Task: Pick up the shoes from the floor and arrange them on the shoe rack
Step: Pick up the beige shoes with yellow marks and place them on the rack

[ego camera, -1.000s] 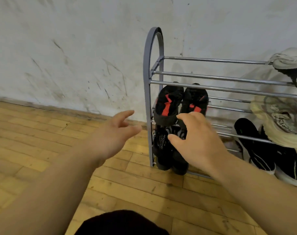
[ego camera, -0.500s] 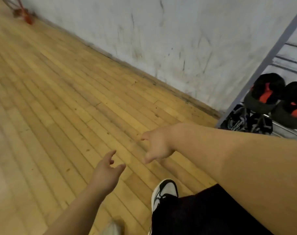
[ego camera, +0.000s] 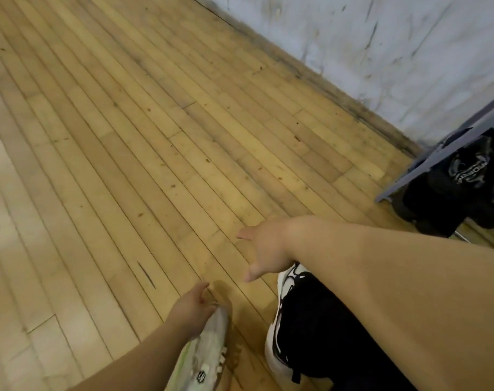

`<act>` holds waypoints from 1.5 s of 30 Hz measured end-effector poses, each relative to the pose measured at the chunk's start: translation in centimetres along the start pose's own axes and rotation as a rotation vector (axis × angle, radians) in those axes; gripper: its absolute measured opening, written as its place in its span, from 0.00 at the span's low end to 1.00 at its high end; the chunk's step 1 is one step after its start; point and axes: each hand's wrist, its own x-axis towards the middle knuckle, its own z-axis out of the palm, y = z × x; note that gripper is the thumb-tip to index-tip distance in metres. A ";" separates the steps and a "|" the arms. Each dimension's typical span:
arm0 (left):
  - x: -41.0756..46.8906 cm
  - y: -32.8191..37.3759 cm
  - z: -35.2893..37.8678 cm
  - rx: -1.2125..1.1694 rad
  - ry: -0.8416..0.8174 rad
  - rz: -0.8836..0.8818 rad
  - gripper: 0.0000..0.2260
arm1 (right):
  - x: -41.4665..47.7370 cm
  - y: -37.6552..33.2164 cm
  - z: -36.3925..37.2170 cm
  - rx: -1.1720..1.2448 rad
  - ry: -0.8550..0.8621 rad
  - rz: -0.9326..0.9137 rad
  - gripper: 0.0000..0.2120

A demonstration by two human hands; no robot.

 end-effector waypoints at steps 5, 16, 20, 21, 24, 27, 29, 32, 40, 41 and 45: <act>-0.4 0.3 0.6 0.101 0.043 0.063 0.20 | 0.2 0.5 0.0 0.035 0.005 -0.001 0.45; -2.8 13.0 -9.1 -0.217 0.296 0.444 0.10 | -5.5 4.2 -6.2 -0.020 0.183 0.098 0.43; -6.9 21.7 -13.5 -0.569 0.413 0.589 0.09 | -13.3 7.7 -9.3 0.180 0.437 0.129 0.43; -8.3 24.1 -14.3 -0.645 0.418 0.642 0.10 | -15.5 8.9 -9.4 0.226 0.514 0.129 0.42; -13.0 30.9 -16.1 -0.855 0.353 0.753 0.10 | -22.3 12.0 -8.0 0.341 0.684 0.138 0.40; -18.8 38.0 -15.5 -1.048 0.141 0.833 0.11 | -29.6 15.2 -4.3 0.495 0.832 0.157 0.41; -23.0 42.5 -13.6 -1.088 -0.016 0.903 0.11 | -34.1 17.1 -1.1 0.617 0.940 0.170 0.42; -29.7 48.0 -8.7 -1.090 -0.235 0.957 0.09 | -40.7 19.5 4.5 0.729 1.145 0.231 0.34; -44.8 55.6 11.7 -0.674 -0.647 1.098 0.27 | -53.2 23.0 25.1 1.169 1.609 0.523 0.20; -46.5 55.5 14.6 -0.564 -0.714 1.135 0.35 | -53.8 23.5 28.0 1.227 1.672 0.566 0.19; -50.6 54.1 24.3 -0.240 -0.944 1.125 0.44 | -53.7 25.3 38.1 1.412 1.889 0.767 0.19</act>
